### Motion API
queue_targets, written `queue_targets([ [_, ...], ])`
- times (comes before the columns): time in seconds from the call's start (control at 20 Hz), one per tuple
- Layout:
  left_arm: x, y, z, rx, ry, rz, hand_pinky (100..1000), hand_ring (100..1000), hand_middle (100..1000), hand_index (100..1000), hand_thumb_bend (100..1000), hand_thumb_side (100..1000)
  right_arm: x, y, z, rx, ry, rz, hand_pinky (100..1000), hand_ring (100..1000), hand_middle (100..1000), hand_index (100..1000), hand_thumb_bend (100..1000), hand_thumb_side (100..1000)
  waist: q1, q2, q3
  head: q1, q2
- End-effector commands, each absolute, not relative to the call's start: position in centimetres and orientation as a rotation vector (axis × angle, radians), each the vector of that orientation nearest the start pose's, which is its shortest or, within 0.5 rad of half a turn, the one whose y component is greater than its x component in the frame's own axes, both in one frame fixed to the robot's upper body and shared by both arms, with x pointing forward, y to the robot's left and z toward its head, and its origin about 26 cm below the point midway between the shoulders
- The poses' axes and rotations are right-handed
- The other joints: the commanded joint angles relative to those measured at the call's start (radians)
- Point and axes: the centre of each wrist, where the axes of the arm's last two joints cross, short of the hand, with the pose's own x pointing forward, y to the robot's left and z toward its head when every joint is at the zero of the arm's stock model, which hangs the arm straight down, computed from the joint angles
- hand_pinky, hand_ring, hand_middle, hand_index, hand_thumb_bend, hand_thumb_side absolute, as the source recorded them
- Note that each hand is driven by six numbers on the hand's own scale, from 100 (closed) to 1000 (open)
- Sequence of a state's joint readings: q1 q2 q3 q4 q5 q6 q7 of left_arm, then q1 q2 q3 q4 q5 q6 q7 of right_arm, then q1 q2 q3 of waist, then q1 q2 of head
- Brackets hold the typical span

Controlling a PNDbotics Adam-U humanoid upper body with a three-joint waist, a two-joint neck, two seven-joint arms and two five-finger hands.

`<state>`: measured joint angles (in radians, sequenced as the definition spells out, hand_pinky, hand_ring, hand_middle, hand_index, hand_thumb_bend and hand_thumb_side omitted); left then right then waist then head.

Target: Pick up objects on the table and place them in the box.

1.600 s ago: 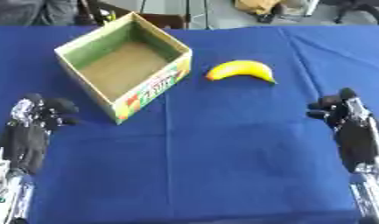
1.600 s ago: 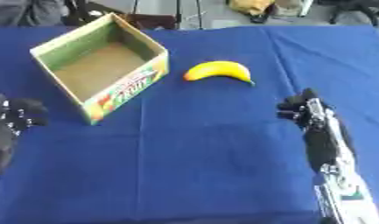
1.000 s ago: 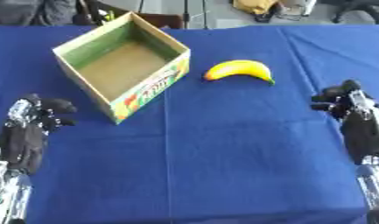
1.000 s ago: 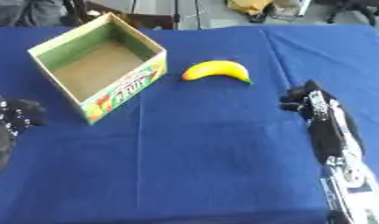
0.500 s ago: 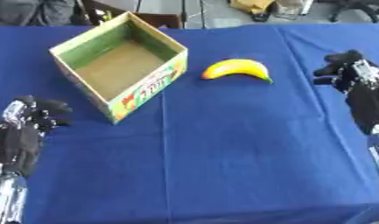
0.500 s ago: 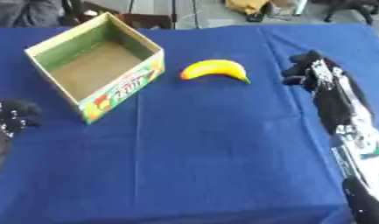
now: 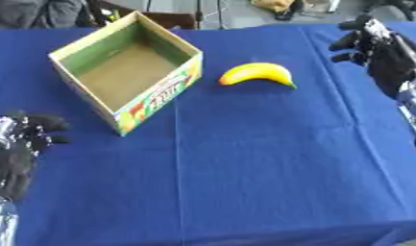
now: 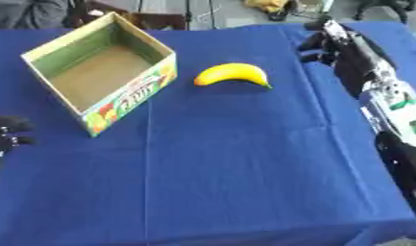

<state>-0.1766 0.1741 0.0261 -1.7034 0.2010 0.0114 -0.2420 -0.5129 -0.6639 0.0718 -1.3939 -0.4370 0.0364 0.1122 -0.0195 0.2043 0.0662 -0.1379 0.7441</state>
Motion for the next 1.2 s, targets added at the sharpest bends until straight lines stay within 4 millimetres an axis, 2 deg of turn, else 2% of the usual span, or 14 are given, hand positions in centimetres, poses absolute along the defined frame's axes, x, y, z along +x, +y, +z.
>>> queue_targets([
  [0.05, 31.8, 26.3, 9.1, -0.264, -1.877, -0.285, 611, 695, 605, 591, 179, 1000, 39.6, -37.7, 19.7, -0.135, -1.802, 0.431, 688, 769, 589, 818, 100, 678, -0.004, -0.01, 0.013, -0.022, -0.019],
  [0.3, 32.3, 25.5, 9.8, -0.305, -1.888, -0.327, 611, 696, 605, 591, 180, 1000, 41.3, -38.6, 20.1, -0.21, -1.791, 0.52, 705, 812, 650, 845, 100, 644, -0.014, -0.001, 0.059, -0.064, -0.035],
  [0.5, 32.7, 24.5, 10.6, -0.352, -1.901, -0.371, 611, 696, 605, 591, 183, 1000, 42.1, -40.3, 20.1, -0.301, -1.779, 0.574, 733, 847, 715, 864, 100, 550, -0.025, 0.007, 0.105, -0.098, -0.047],
  [0.7, 33.0, 23.9, 11.1, -0.384, -1.906, -0.408, 611, 697, 605, 591, 183, 1000, 42.2, -42.2, 19.9, -0.416, -1.748, 0.665, 744, 854, 755, 867, 100, 463, -0.037, 0.013, 0.144, -0.127, -0.058],
  [0.9, 33.1, 23.5, 11.6, -0.402, -1.913, -0.434, 611, 698, 605, 591, 182, 1000, 42.0, -43.8, 19.8, -0.504, -1.717, 0.764, 751, 861, 774, 870, 100, 429, -0.045, 0.019, 0.178, -0.154, -0.077],
  [1.2, 33.2, 23.4, 11.7, -0.41, -1.917, -0.449, 611, 699, 605, 592, 180, 1000, 41.9, -44.7, 20.5, -0.628, -1.704, 0.852, 759, 869, 802, 868, 157, 365, -0.048, 0.026, 0.208, -0.176, -0.085],
])
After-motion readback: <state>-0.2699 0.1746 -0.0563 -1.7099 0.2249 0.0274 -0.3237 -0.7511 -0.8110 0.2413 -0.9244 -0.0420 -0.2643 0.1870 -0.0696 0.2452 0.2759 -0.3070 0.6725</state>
